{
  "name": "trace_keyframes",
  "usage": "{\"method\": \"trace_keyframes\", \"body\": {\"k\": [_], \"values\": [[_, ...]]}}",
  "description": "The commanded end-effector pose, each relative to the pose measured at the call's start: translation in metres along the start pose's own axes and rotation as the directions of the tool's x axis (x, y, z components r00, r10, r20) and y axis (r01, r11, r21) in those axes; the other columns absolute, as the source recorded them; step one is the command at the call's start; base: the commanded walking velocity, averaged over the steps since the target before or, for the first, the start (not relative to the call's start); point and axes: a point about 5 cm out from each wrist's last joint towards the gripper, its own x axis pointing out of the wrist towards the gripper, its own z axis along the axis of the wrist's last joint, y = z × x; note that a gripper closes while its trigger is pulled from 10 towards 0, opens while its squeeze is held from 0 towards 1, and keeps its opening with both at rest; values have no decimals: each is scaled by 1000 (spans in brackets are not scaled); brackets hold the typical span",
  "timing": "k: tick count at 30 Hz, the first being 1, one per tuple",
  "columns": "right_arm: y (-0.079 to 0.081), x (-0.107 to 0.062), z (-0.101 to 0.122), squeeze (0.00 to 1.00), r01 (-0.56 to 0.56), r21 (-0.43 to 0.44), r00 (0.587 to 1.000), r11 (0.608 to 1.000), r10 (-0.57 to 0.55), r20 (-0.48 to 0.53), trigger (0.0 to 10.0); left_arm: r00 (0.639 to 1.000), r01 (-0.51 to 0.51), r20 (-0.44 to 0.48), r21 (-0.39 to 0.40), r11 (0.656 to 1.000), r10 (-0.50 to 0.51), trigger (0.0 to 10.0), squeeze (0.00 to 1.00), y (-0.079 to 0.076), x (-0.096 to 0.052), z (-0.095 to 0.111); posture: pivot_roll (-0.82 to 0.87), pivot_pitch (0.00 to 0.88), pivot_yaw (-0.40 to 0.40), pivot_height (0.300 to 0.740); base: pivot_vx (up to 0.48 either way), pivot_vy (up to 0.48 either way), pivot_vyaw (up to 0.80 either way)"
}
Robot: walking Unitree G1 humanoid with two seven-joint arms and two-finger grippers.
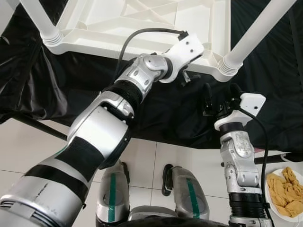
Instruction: Building children table
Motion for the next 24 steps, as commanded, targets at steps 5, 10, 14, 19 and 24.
{"method": "trace_keyframes", "body": {"k": [5,10,14,19,24], "values": [[-2,-1,1,0,10,-7,1000,1000,-10,-7,10000,998,-56,-25,8,998,57,10000,0,-1,4,-1,-86,88,45,740,0,0,0],[-1,-2,2,0,11,-7,1000,1000,-11,-10,10000,991,-48,-122,11,999,49,10000,0,-9,7,-16,-91,97,48,740,0,0,0],[-2,-3,2,0,15,-8,1000,1000,-15,-16,10000,981,-26,-194,7,1000,27,10000,0,-13,6,-30,-88,104,48,740,0,0,0],[-3,-2,2,0,14,-9,1000,1000,-14,-20,10000,978,30,-205,0,1000,-29,10000,0,-14,4,-34,-80,114,46,740,0,0,0],[-4,0,2,0,11,-12,1000,1000,-12,-23,10000,974,103,-203,11,995,-99,10000,0,-14,1,-35,-66,118,38,740,0,0,0]]}}
